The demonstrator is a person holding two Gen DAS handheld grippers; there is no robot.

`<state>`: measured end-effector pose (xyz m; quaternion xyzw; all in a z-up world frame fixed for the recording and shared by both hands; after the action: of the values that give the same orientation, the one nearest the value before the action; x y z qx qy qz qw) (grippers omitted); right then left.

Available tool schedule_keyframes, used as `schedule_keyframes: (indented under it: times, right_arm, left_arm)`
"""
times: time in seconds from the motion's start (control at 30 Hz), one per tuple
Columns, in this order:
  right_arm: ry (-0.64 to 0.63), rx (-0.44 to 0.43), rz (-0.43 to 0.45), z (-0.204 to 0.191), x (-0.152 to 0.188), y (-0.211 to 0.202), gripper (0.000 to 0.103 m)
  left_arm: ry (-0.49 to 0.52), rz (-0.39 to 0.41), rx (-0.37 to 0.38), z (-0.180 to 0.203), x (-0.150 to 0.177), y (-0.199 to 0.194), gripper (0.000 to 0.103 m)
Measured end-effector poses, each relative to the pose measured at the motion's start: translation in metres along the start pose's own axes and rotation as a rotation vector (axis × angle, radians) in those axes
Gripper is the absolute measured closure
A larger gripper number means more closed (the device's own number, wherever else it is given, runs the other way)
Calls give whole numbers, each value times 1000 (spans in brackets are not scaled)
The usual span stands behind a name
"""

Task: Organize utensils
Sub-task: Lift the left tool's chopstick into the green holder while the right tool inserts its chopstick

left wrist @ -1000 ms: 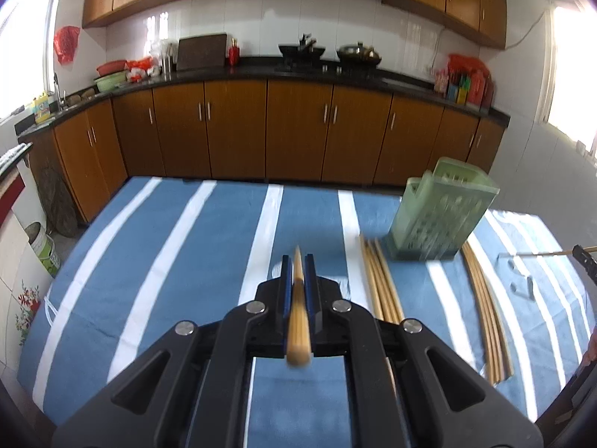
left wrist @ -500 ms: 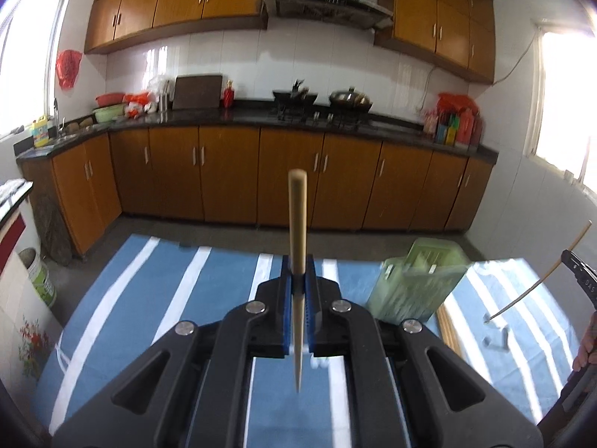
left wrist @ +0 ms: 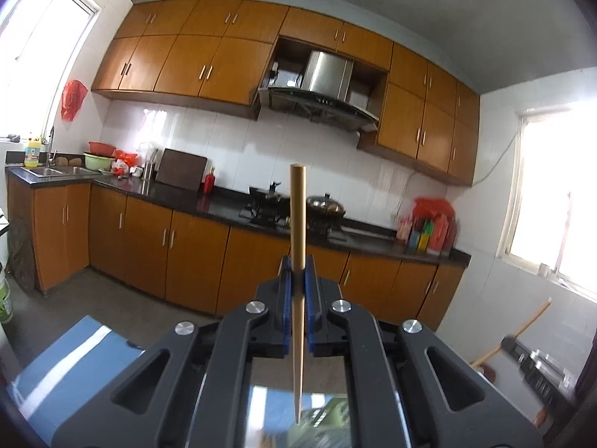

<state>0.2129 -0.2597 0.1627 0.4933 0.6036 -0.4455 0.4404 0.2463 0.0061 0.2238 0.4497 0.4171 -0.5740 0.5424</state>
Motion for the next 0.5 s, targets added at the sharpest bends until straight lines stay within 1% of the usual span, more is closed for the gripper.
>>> schedule_keyframes:
  times: [0.1,0.23,0.33,0.37,0.5]
  right_arm:
    - [0,-5,-35,-1,11,15,95]
    - [9,-6,-81,2,29,33,95]
    - [13,-5,-116,3,45,42,95]
    - [14,-6,-122,3,48,44,95]
    - [26,-11,-161,7,61,51,95]
  left_arm:
    - [-15,-5,0,13,11,19,96]
    - [-30,-33,-3,22,35,44,96]
    - [-20,-69,-7,23,60,62,96]
    - [-11,-90,-7,23,74,65,96]
    - [-3,-168,-16,20,107,82,96]
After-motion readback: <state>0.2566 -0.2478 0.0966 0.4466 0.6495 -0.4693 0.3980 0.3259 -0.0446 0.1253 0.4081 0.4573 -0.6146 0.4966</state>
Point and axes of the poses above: each gripper's, at about its wrist camera, not at the fingertips, and y roughly the way its jaws point, z to its right, x to its underside, the point moved 5 cm from there along y, roughly the way its jaws point, and after that the axes turned 6 degrees about z, right-handed, at the moved point
